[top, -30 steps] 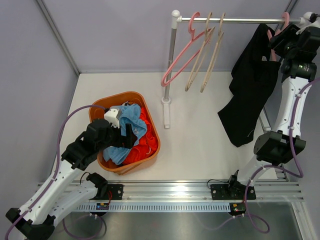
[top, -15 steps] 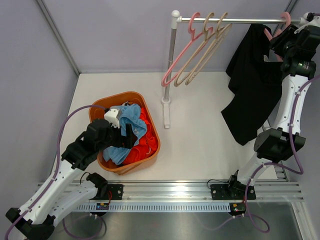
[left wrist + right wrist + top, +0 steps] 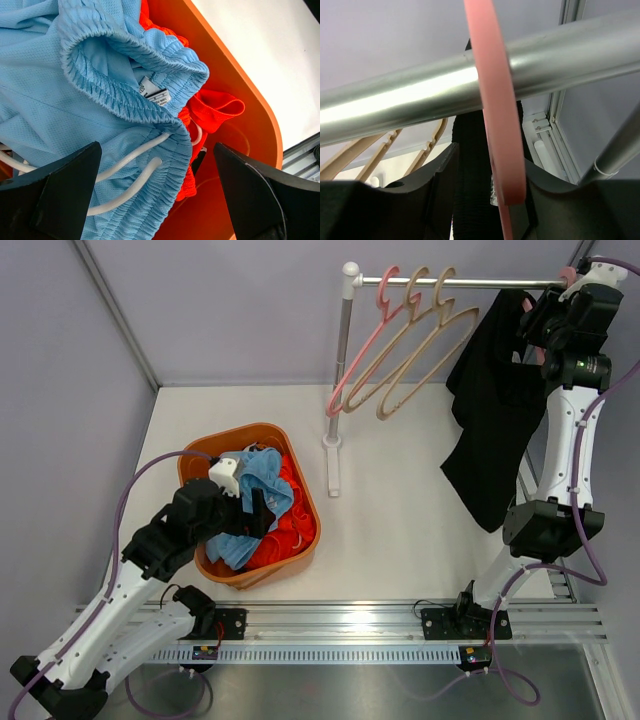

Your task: Remove the shorts from the hanger

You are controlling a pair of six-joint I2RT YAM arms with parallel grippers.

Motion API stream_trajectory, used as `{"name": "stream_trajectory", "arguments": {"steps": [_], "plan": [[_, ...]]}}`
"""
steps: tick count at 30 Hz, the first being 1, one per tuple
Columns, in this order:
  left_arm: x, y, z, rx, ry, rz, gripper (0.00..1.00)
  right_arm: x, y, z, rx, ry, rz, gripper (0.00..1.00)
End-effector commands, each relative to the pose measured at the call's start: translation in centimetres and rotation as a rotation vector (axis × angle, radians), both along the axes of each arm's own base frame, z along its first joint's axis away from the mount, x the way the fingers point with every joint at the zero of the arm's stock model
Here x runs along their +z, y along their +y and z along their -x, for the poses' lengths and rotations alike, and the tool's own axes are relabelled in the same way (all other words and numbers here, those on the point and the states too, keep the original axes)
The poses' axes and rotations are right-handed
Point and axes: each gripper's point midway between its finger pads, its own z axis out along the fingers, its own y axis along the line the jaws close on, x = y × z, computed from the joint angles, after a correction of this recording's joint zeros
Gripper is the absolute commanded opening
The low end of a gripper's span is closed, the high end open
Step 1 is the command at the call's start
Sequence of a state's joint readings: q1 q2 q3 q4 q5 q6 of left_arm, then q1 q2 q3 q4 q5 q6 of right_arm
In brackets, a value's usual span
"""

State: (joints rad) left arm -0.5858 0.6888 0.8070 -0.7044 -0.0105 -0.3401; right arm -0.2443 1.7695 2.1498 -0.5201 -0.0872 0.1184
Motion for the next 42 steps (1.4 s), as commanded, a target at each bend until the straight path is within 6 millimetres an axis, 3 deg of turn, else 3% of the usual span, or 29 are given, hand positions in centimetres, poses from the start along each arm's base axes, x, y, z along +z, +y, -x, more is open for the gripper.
{"name": "stream_trajectory", "arguments": {"steps": [1, 16, 19, 22, 23, 25, 34, 38, 42], "plan": [[0.6, -0.7, -0.1, -0.030, -0.033, 0.028, 0.99, -0.5, -0.7, -0.4, -0.029, 0.013, 0.037, 0.47], [0.7, -0.7, 0.0, -0.035, -0.037, 0.031, 0.99, -2.3, -1.9, -1.2, -0.093, 0.038, 0.052, 0.42], [0.7, -0.7, 0.0, -0.034, -0.037, 0.033, 0.99, -2.4, -2.1, -1.4, -0.100, 0.047, 0.052, 0.37], [0.7, -0.7, 0.0, -0.033, -0.038, 0.032, 0.99, -2.2, -2.3, -1.3, -0.116, 0.043, 0.050, 0.21], [0.7, -0.7, 0.0, -0.034, -0.037, 0.033, 0.99, -1.8, -2.3, -1.0, -0.124, 0.035, 0.052, 0.12], [0.8, -0.8, 0.0, -0.037, -0.039, 0.033, 0.99, -0.7, -2.2, -0.4, -0.138, 0.017, 0.057, 0.06], [0.7, -0.8, 0.0, -0.035, -0.036, 0.030, 0.99, 7.2, 2.1, 3.6, -0.082, -0.139, 0.085, 0.00], [0.7, -0.6, -0.1, -0.028, -0.037, 0.028, 0.99, 7.8, 3.1, 4.6, -0.069, -0.145, 0.081, 0.00], [0.6, -0.7, 0.0, -0.032, -0.035, 0.028, 0.99, 6.6, 3.5, 4.8, -0.062, -0.120, 0.075, 0.00]]}}
